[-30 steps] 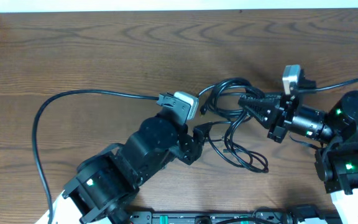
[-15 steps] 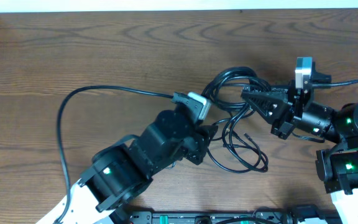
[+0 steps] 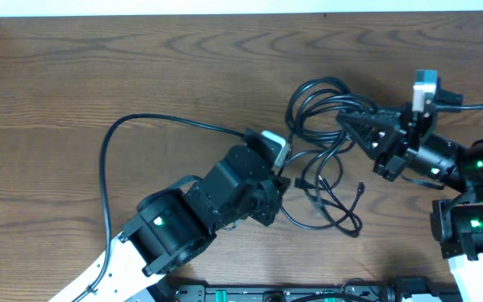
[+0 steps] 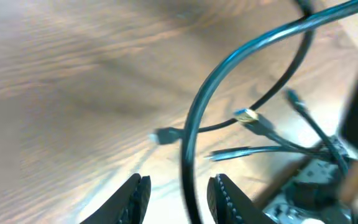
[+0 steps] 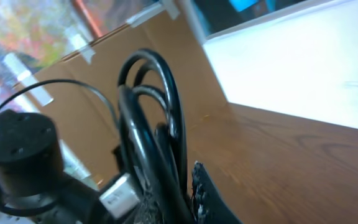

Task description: Untangle cables

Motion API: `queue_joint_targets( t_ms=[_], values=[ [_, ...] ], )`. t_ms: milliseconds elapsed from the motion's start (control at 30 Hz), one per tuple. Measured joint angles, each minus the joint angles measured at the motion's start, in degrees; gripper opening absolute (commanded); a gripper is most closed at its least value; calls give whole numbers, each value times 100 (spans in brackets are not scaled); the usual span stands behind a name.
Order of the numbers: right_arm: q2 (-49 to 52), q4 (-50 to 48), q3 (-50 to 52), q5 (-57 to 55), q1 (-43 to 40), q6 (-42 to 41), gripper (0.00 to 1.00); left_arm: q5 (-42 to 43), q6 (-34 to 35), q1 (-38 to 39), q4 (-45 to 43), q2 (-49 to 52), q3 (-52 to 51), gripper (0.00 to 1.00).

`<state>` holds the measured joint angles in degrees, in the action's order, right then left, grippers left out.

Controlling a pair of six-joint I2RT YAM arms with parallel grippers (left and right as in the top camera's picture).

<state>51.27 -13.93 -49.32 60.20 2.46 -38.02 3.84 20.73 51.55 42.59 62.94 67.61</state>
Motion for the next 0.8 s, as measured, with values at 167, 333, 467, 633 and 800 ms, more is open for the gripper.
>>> queue_joint_targets(
  t_ms=[167, 333, 467, 633, 800],
  values=[
    [0, -9, 0, -61, -525, -243, 1, -883, -2, 0, 769, -280, 2, 35],
    [0, -7, 0, -72, -861, -507, 1, -1668, 0, 0, 1292, -431, 2, 35],
    [0, -9, 0, -72, -962, -570, 1, -2061, 0, 0, 1261, -581, 2, 36],
    [0, -9, 0, 2, -968, -588, 1, -2315, 0, 0, 994, -890, 2, 58],
    [0, -9, 0, 356, -973, -367, 1, -2321, -7, 0, 485, -1187, 2, 76]
  ],
)
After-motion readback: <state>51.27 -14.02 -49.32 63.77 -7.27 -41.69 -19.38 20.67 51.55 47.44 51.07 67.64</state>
